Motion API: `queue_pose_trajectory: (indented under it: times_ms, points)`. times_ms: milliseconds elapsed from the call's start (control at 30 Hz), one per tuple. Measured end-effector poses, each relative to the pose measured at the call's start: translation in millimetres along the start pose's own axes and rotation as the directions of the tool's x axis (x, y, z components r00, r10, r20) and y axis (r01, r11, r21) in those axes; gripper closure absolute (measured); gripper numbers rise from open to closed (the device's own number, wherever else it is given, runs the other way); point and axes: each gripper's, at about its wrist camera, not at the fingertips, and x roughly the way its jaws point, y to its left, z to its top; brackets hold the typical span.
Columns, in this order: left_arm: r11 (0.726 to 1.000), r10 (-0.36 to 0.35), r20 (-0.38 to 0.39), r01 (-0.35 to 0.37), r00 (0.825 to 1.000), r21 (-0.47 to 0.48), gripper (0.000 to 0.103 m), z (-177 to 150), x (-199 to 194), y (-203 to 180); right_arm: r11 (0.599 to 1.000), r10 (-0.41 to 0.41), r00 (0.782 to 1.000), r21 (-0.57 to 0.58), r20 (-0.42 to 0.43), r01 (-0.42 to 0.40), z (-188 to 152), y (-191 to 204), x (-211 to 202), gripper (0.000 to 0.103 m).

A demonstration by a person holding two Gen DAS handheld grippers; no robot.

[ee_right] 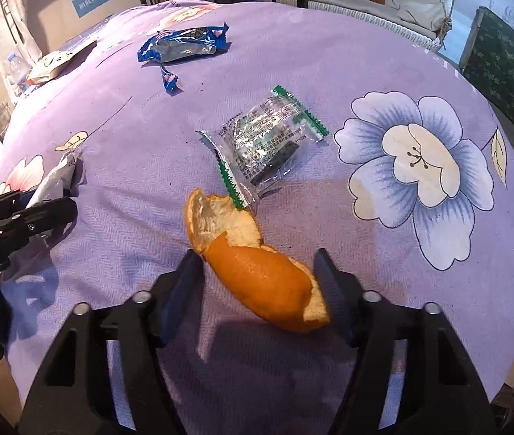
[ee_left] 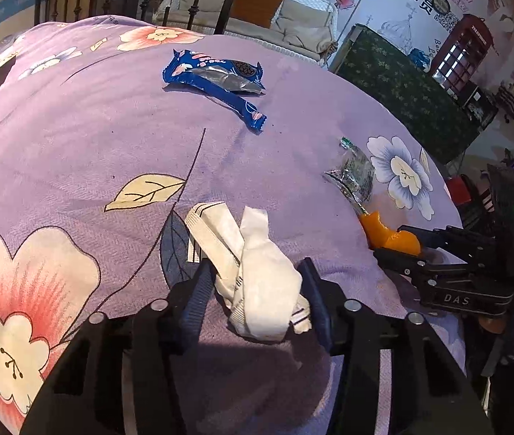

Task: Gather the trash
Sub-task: 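Grasp the white cloth with the left tool while the right tool grasps the orange peel, then carry the cloth and orange peel over the bin and open both tools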

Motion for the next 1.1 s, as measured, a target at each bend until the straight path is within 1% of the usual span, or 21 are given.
queue_pose_trajectory:
  times_ms: [33, 67, 100, 133, 167, 233, 300, 433, 567, 667, 833, 967, 1100]
  points:
    - [1.0, -0.002, 0.001, 0.002, 1.0, 0.005, 0.064, -0.6, -0.4, -0.7, 1.0, 0.005, 1.0, -0.004, 0.005, -0.005, -0.6, 0.3, -1.0, 0.054]
    - [1.0, -0.002, 0.007, 0.002, 1.0, 0.012, 0.065, -1.7, -1.8, -1.5, 1.0, 0.004, 1.0, -0.006, 0.014, -0.004, -1.6, 0.3, -3.1, 0.058]
    - [1.0, -0.002, 0.014, 0.002, 1.0, 0.017, 0.066, -2.6, -3.1, -2.5, 1.0, 0.006, 1.0, -0.006, 0.021, -0.006, -2.2, 0.5, -5.1, 0.067]
    - [1.0, -0.003, 0.02, 0.002, 1.0, 0.022, 0.067, -3.4, -4.5, -3.4, 1.0, 0.011, 1.0, -0.004, 0.028, -0.011, -3.2, 0.2, -7.8, 0.073]
    - [1.0, -0.004, 0.025, 0.004, 1.0, 0.025, 0.067, -4.0, -5.9, -4.3, 1.0, 0.017, 0.999, 0.003, 0.036, -0.017, -4.4, -0.2, -10.2, 0.075]
    - [1.0, -0.009, 0.037, 0.008, 0.999, 0.029, 0.069, -5.5, -9.5, -5.4, 0.999, 0.033, 0.998, 0.022, 0.057, -0.035, -8.2, -2.0, -16.6, 0.083]
    - [0.999, -0.017, 0.051, 0.015, 0.999, 0.036, 0.069, -8.0, -15.1, -7.6, 0.998, 0.043, 0.997, 0.036, 0.072, -0.045, -12.5, -2.1, -22.5, 0.086]
    - [0.998, -0.023, 0.081, 0.018, 0.996, 0.058, 0.07, -15.4, -27.5, -15.5, 0.996, 0.057, 0.991, 0.059, 0.123, -0.065, -23.2, -1.3, -40.8, 0.088]
    - [0.996, -0.048, 0.106, 0.039, 0.993, 0.083, 0.07, -25.3, -41.3, -30.3, 0.992, 0.074, 0.981, 0.084, 0.18, -0.09, -33.3, -1.9, -62.4, 0.088]
    - [0.992, -0.065, 0.135, 0.049, 0.989, 0.119, 0.07, -32.1, -53.5, -46.7, 0.99, 0.079, 0.97, 0.095, 0.231, -0.103, -42.9, -0.2, -83.0, 0.088]
    - [0.983, -0.117, 0.157, 0.091, 0.981, 0.16, 0.07, -42.4, -69.1, -71.6, 0.983, 0.095, 0.951, 0.126, 0.295, -0.137, -63.3, -1.3, -110.7, 0.088]
    - [0.975, -0.151, 0.163, 0.12, 0.975, 0.188, 0.07, -51.4, -76.1, -89.1, 0.976, 0.085, 0.936, 0.159, 0.341, -0.146, -82.8, -8.2, -131.5, 0.088]
    - [0.964, -0.187, 0.164, 0.148, 0.969, 0.22, 0.07, -61.4, -81.3, -108.7, 0.971, 0.054, 0.923, 0.196, 0.38, -0.137, -106.2, -17.3, -153.5, 0.088]
